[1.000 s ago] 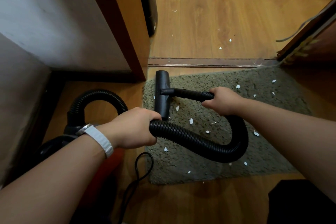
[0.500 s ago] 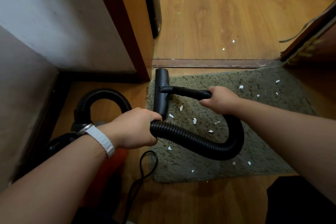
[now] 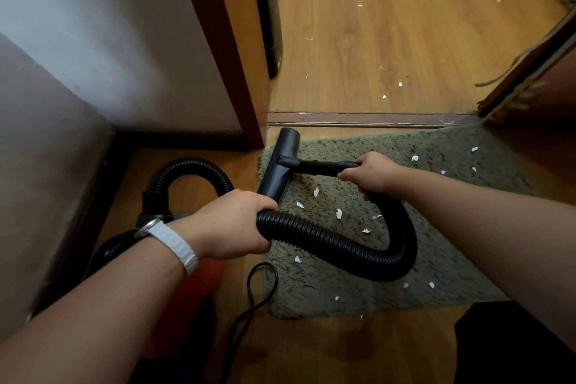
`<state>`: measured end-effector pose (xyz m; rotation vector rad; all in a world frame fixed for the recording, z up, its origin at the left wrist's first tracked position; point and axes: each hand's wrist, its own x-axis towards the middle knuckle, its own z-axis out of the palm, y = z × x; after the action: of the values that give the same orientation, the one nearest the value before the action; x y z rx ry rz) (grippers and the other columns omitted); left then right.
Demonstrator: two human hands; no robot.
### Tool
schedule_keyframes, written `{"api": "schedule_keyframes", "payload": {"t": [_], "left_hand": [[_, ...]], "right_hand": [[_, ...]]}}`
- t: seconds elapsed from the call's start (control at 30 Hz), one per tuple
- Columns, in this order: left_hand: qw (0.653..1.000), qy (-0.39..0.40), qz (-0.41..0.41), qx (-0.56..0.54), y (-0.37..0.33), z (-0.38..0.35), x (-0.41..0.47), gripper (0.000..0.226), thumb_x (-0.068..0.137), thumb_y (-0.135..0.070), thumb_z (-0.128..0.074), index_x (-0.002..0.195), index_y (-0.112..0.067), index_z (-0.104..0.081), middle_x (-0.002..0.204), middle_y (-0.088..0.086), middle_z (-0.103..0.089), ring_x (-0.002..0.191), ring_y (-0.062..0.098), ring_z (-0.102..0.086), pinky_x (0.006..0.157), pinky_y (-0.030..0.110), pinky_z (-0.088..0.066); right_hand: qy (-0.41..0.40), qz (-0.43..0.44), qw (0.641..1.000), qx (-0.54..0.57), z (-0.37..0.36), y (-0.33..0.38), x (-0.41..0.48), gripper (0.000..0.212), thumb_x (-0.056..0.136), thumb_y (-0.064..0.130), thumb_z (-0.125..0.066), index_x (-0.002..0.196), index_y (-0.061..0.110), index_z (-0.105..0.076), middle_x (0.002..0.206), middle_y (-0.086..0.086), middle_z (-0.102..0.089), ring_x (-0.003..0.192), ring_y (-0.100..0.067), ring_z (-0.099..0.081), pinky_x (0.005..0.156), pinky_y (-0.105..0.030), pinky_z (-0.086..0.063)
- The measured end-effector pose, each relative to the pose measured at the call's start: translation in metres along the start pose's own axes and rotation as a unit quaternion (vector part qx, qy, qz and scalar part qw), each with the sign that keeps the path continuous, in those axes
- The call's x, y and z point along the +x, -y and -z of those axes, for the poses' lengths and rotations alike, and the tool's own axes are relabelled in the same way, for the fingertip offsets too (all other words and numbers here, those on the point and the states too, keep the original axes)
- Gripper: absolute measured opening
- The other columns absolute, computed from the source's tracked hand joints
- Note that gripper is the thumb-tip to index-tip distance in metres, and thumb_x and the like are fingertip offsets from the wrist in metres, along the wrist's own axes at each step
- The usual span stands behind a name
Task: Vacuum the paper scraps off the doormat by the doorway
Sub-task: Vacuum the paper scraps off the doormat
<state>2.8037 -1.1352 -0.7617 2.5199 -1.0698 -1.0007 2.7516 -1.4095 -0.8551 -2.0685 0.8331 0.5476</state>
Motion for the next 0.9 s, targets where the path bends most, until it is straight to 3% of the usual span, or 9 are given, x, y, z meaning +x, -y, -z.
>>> {"api": "schedule_keyframes", "payload": {"t": [0.33,0.57,0.7,0.9], "left_hand": [[0.999,0.015,-0.008,0.038,0.000,-0.004,-0.006,0.015,0.068,-0.018,-0.070,0.079,-0.023,-0.062,0.076,-0.003,-0.065,0.070,0.011,-0.062,0.069,0.040,-0.057],[0.999,0.015,-0.013,0.043,-0.004,-0.004,-0.004,0.015,0.070,-0.018,-0.071,0.079,-0.023,-0.061,0.075,-0.004,-0.064,0.067,0.009,-0.061,0.064,0.033,-0.055],[0.999,0.000,-0.017,0.048,-0.006,-0.003,-0.001,0.019,0.069,-0.017,-0.071,0.071,-0.028,-0.055,0.071,-0.005,-0.062,0.066,0.007,-0.059,0.059,0.027,-0.048],[0.998,-0.002,-0.022,0.053,-0.013,-0.005,0.009,0.018,0.068,-0.019,-0.070,0.069,-0.028,-0.055,0.071,-0.006,-0.063,0.068,0.007,-0.060,0.062,0.031,-0.052]], "right_hand": [[-0.056,0.063,0.989,-0.118,-0.006,0.003,-0.004,0.030,0.090,0.041,-0.067,0.108,0.017,-0.062,0.083,-0.005,-0.066,0.063,-0.020,-0.064,0.054,-0.029,-0.049],[-0.078,0.067,0.993,-0.063,-0.003,-0.002,-0.007,0.028,0.091,0.041,-0.068,0.107,0.020,-0.060,0.081,-0.007,-0.067,0.066,-0.025,-0.067,0.065,-0.041,-0.059],[-0.108,0.071,0.991,-0.016,0.008,-0.001,-0.008,0.027,0.092,0.038,-0.067,0.107,0.016,-0.062,0.076,-0.007,-0.064,0.057,-0.022,-0.062,0.054,-0.032,-0.052],[-0.102,0.060,0.992,-0.040,0.026,-0.014,-0.012,0.029,0.091,0.038,-0.068,0.110,0.016,-0.063,0.084,-0.010,-0.069,0.058,-0.021,-0.063,0.053,-0.030,-0.052]]}}
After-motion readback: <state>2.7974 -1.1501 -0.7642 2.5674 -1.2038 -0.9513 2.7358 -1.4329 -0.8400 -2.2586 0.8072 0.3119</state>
